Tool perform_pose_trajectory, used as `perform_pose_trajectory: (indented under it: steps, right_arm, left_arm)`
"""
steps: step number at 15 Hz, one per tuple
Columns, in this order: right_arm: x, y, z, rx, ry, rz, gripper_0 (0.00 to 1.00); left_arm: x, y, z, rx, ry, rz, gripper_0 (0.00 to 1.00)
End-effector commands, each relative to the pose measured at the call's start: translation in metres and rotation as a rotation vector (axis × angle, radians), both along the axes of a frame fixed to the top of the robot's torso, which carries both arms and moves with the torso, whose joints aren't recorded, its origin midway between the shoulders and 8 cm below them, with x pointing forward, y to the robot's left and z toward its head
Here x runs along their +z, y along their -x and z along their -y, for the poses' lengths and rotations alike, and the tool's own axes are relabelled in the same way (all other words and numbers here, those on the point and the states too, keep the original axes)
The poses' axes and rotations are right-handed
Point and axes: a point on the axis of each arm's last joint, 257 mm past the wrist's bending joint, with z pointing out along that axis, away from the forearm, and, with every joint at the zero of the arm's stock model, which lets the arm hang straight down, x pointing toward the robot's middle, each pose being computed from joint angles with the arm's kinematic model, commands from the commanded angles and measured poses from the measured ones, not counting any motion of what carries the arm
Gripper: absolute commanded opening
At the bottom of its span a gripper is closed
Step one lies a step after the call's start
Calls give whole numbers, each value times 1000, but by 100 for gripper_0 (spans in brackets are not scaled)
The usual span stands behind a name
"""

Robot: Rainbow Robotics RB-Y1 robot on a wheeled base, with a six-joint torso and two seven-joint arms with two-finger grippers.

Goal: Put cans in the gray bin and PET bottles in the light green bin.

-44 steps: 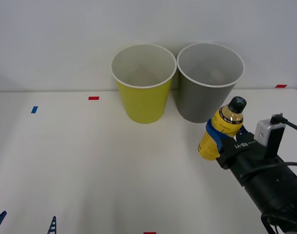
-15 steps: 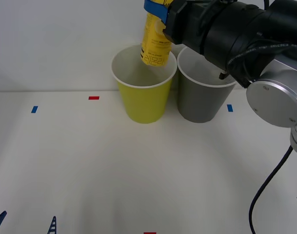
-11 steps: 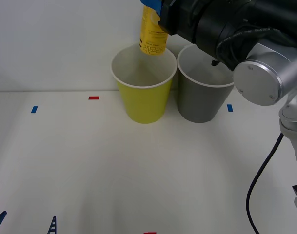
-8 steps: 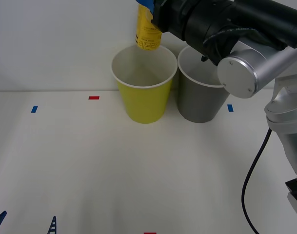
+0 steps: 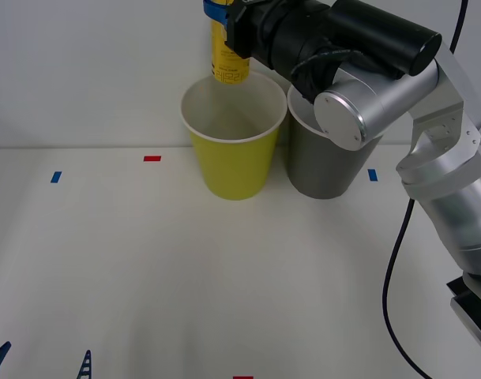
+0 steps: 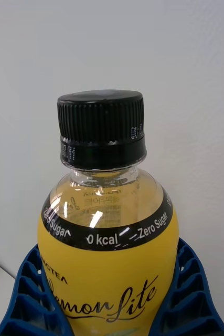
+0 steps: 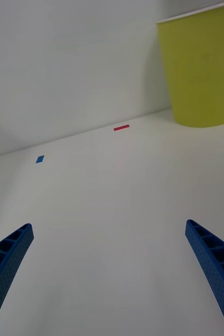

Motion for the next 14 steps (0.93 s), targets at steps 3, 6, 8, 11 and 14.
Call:
perform_pose_trajectory:
  steps: [3,6,8,11,14]
  right_arm:
    - [-6,-8,-3,-14,11,19,49]
    - [-6,-5,-5,-4,14,20,100]
    - [0,0,-5,4,12,31,100]
    - [7,22,-1,-3,75,-3,100]
    - [26,44,12,27,51,-47,100]
  left_arm:
    - [0,0,0,0,0,0,100]
    - [0,0,0,0,0,0,100]
    - [0,0,0,0,0,0,100]
    - [0,0,0,0,0,0,100]
    - [0,0,0,0,0,0,100]
